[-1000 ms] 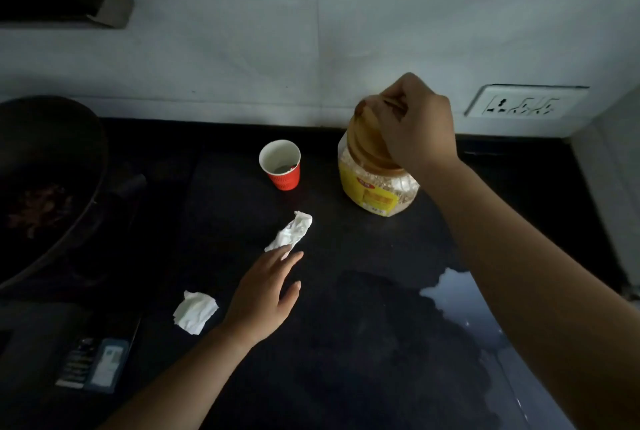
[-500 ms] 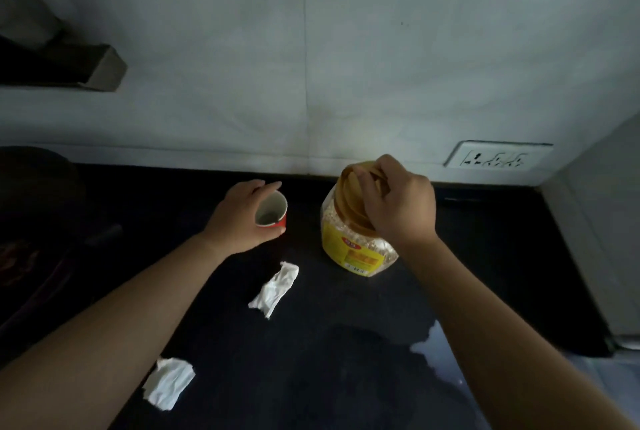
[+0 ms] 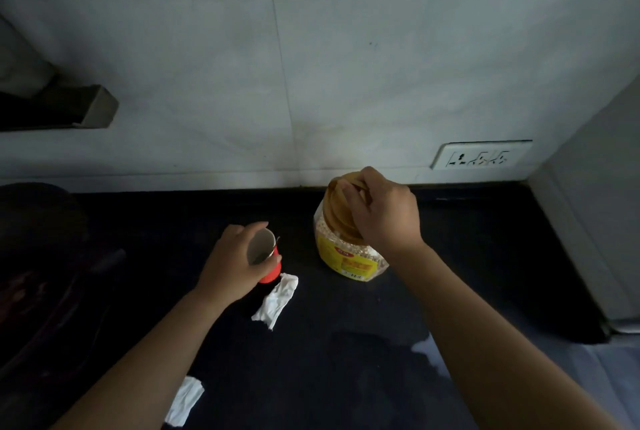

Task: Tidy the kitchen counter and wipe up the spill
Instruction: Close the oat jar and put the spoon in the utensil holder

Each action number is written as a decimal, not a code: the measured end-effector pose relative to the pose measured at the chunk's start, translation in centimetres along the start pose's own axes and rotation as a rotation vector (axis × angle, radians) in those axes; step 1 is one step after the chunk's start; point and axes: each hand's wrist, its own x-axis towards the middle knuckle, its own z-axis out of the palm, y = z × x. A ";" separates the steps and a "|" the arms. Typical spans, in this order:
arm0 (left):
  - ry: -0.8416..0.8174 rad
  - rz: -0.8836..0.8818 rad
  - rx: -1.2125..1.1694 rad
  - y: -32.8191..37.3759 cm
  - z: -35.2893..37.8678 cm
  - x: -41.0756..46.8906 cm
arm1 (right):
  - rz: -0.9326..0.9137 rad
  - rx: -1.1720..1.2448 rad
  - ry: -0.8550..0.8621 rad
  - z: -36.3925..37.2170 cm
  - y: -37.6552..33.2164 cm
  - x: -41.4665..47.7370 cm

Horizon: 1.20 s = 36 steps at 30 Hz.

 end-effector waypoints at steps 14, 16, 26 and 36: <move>0.250 -0.235 -0.204 5.0 -1.8 -21.7 | -0.058 0.286 -0.129 -6.8 -6.5 -9.7; 0.266 -0.222 -0.228 5.1 -1.8 -24.9 | -0.046 0.310 -0.175 -7.7 -8.1 -12.7; 0.276 -0.322 -0.279 1.6 -3.6 -39.5 | -0.141 0.467 -0.496 -9.3 -18.8 -26.3; 0.474 -0.681 -0.292 -5.2 -9.8 -61.4 | -0.224 0.430 -0.779 -4.6 -32.3 -40.6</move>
